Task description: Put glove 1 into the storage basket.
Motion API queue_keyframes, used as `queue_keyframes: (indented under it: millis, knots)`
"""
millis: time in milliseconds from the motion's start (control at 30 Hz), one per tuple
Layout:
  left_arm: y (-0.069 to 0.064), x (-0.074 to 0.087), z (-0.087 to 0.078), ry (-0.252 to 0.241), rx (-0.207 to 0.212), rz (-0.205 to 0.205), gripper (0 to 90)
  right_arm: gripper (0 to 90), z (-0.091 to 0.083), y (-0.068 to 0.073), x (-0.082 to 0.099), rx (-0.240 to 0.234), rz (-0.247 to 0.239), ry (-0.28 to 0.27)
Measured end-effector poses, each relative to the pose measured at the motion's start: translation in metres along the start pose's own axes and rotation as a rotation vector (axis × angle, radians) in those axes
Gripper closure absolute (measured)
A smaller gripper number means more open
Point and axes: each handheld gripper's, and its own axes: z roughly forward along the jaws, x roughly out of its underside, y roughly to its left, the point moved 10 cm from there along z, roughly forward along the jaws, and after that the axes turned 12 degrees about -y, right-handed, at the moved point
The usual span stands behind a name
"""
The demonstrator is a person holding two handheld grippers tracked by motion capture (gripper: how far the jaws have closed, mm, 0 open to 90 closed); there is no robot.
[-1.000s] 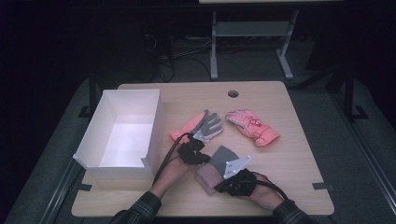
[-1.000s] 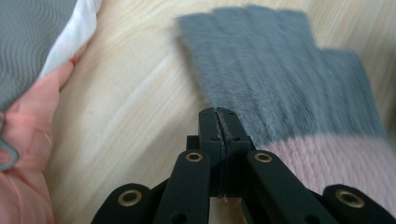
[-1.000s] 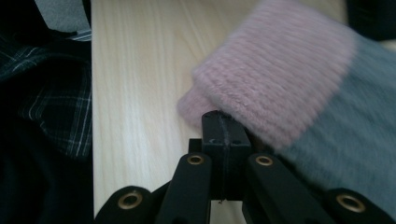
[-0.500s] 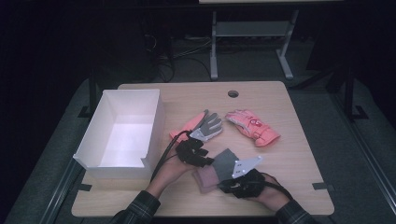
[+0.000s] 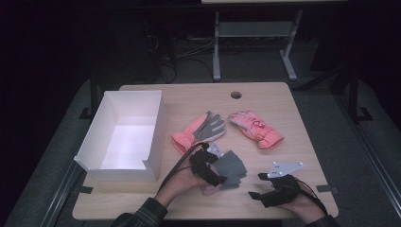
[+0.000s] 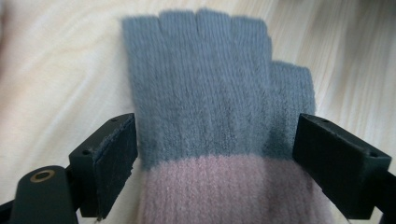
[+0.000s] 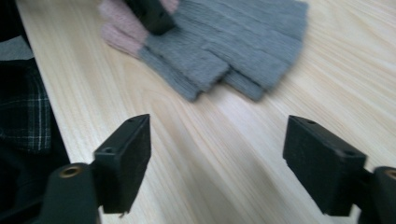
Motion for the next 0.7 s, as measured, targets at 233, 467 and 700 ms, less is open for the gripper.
queue_keyframes:
  millis: [233,467,700]
  knots:
    - [-0.003,0.007,0.004,0.009,0.024,-0.015,14.6,17.5,-0.002,-0.01,-0.002,0.043,0.013,-0.029]
    - [-0.006,0.007,0.002,0.006,0.053,-0.012,27.5,13.6,-0.002,-0.022,-0.006,0.112,0.031,-0.062]
    - [-0.013,0.007,0.0,0.013,0.109,-0.044,52.2,13.5,-0.001,-0.026,-0.006,0.148,0.027,-0.07]
